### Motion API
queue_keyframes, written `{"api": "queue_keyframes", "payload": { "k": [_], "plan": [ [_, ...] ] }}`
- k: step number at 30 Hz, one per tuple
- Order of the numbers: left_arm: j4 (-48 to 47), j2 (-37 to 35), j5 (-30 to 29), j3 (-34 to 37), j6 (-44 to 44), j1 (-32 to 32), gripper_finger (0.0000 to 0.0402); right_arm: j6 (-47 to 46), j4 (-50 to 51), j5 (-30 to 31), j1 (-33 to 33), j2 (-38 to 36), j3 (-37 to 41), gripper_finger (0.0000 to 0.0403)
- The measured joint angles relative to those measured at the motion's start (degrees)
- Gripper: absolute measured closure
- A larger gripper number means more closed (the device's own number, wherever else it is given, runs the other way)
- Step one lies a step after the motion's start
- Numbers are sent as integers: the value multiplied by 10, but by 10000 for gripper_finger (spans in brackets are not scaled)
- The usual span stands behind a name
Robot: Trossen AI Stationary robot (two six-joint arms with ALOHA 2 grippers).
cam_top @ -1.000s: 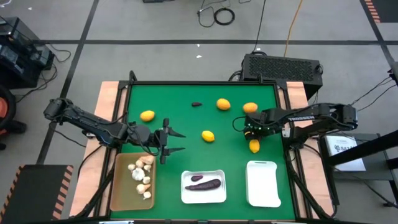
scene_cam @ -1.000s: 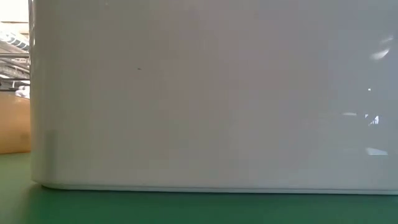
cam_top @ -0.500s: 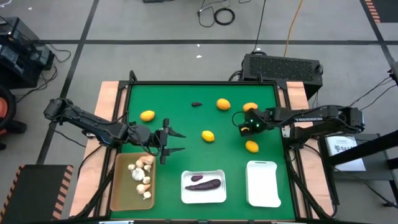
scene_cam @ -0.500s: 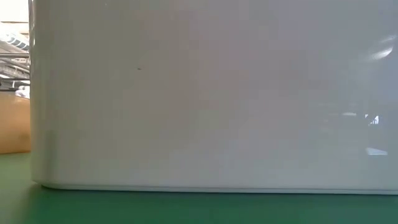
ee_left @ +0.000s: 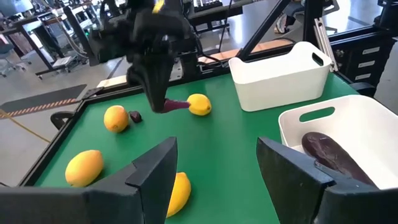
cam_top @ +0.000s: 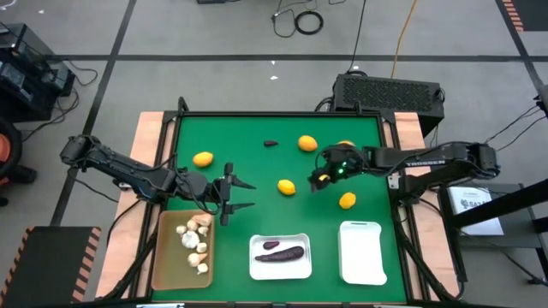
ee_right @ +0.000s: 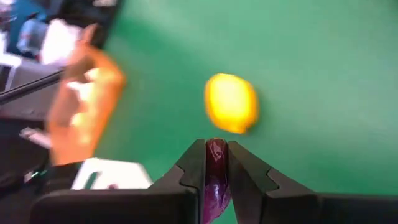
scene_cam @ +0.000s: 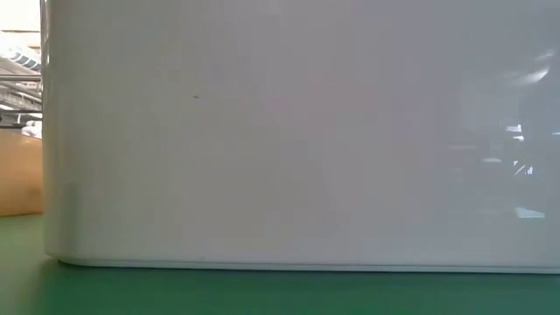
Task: Sort produce into baskets
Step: Put the eggplant into the left white bin
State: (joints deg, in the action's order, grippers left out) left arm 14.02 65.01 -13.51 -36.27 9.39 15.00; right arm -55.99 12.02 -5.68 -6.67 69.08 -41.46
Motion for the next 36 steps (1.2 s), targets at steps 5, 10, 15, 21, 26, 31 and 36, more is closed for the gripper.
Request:
{"api": "queue_keyframes", "payload": {
  "k": [5, 10, 15, 21, 26, 31, 36],
  "plan": [
    [-1, 0, 0, 0, 0, 0, 174, 24, 1, 1, 63, 68, -90, 358],
    [-8, 0, -1, 0, 0, 0, 174, 48, 12, 1, 133, 160, -179, 358],
    [-13, 0, -1, 0, 0, 0, 174, 61, 67, -2, 189, 253, -283, 358],
    [-13, 0, -1, 0, 0, 0, 174, 120, 150, -3, 245, 352, -403, 358],
    [-13, 0, -1, 0, 0, 0, 174, 149, 202, -6, 277, 407, -465, 358],
    [-13, 0, -1, 0, -1, 0, 174, 151, 235, -5, 291, 425, -483, 357],
    [-16, 0, -1, 0, -1, 0, 174, 151, 254, -6, 304, 425, -483, 337]
  ]
}}
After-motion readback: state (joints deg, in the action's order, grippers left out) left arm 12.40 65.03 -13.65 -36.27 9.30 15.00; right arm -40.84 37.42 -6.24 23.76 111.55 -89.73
